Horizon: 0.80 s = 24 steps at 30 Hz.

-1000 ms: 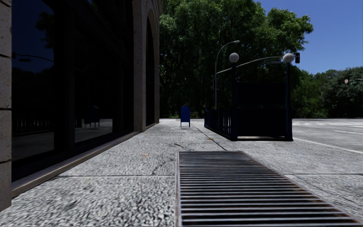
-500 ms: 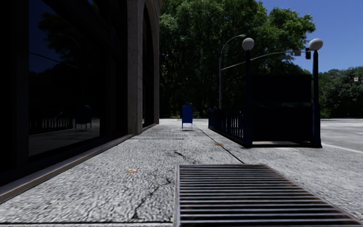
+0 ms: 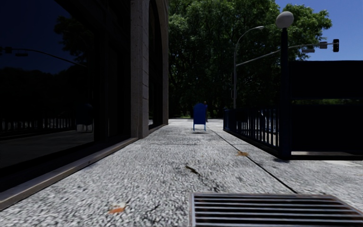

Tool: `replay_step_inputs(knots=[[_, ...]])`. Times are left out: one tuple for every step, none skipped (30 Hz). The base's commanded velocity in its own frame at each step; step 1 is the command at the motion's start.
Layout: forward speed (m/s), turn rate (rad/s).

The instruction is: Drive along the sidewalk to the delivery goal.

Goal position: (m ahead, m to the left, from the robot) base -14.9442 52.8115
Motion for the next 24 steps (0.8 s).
replay_step_inputs(knots=[[2.00, 0.00], [2.00, 0.00], [2.00, 0.00], [2.00, 0.00], [2.00, 0.00], [2.00, 0.00], [2.00, 0.00], [2.00, 0.00], [2.00, 0.00], [2.00, 0.01], [2.00, 0.49], [2.00, 0.76], [2.00, 0.76], [2.00, 0.89], [2.00, 0.91], [2.00, 0.42], [2.00, 0.03], [2.00, 0.03], [2.00, 0.00], [2.00, 0.00], [2.00, 0.00], [2.00, 0.00], [2.00, 0.00], [2.00, 0.00]])
